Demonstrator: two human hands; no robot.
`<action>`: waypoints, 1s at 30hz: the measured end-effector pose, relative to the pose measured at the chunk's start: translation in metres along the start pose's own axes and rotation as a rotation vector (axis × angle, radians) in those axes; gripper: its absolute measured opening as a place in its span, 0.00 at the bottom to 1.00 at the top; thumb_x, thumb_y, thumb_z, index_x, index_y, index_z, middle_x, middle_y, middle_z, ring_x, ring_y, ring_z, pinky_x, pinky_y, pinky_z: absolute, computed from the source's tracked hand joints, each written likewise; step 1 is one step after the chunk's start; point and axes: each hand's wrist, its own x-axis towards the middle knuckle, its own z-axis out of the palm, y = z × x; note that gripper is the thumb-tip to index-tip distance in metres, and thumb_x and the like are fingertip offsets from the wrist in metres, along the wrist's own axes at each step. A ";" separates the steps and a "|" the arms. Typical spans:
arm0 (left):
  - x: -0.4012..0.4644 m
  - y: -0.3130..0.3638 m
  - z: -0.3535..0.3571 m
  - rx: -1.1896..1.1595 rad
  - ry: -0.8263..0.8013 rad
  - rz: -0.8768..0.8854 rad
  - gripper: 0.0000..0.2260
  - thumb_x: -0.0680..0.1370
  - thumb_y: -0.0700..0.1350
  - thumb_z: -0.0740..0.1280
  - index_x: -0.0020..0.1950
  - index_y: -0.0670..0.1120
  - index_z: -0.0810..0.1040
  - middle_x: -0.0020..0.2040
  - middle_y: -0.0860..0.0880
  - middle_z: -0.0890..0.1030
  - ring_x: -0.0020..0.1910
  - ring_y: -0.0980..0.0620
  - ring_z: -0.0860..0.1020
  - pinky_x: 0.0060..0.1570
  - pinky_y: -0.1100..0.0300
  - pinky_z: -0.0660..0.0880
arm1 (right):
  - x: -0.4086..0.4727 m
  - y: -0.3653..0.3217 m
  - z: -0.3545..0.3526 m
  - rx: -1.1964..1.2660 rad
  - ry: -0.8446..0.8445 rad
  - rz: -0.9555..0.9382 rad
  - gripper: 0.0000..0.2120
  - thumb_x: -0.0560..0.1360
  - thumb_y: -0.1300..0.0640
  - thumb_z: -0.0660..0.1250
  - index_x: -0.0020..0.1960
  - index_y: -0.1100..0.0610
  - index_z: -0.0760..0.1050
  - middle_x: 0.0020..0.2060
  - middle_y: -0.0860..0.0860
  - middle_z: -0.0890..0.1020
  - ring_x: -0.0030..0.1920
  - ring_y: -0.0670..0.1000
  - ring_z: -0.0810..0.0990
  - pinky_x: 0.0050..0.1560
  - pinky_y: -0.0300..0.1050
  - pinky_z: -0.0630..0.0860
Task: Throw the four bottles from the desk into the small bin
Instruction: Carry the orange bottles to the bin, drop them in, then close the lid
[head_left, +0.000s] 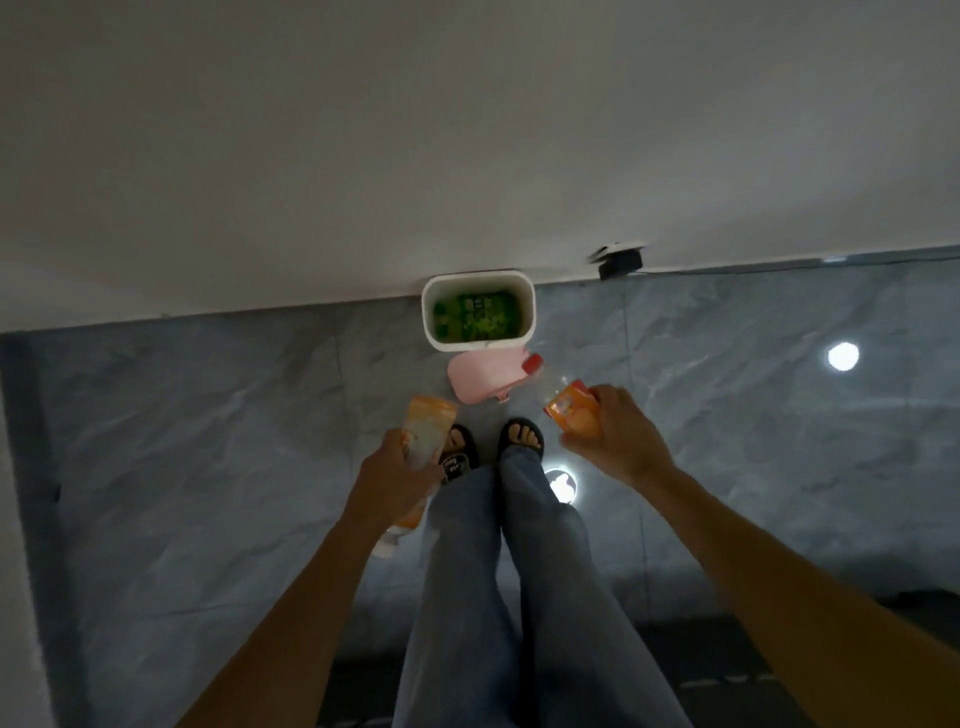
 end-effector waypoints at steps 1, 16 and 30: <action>0.021 0.003 0.007 -0.014 0.014 0.022 0.24 0.70 0.58 0.73 0.60 0.53 0.68 0.44 0.57 0.75 0.40 0.59 0.76 0.34 0.61 0.70 | 0.025 -0.006 0.007 -0.044 0.038 -0.059 0.33 0.64 0.41 0.74 0.63 0.53 0.69 0.56 0.51 0.75 0.44 0.51 0.78 0.41 0.43 0.72; 0.291 -0.008 0.095 -0.125 0.268 0.417 0.23 0.71 0.53 0.72 0.63 0.61 0.67 0.53 0.58 0.78 0.49 0.57 0.79 0.39 0.66 0.73 | 0.380 -0.062 0.153 -0.560 0.269 -0.585 0.30 0.72 0.40 0.67 0.71 0.49 0.68 0.66 0.53 0.76 0.63 0.58 0.77 0.62 0.56 0.76; 0.334 -0.015 0.111 -0.126 0.326 0.525 0.27 0.71 0.55 0.73 0.67 0.60 0.67 0.53 0.58 0.79 0.50 0.58 0.79 0.46 0.59 0.78 | 0.435 -0.040 0.200 -0.545 0.278 -0.509 0.26 0.77 0.45 0.66 0.72 0.48 0.64 0.68 0.52 0.74 0.69 0.56 0.72 0.68 0.54 0.71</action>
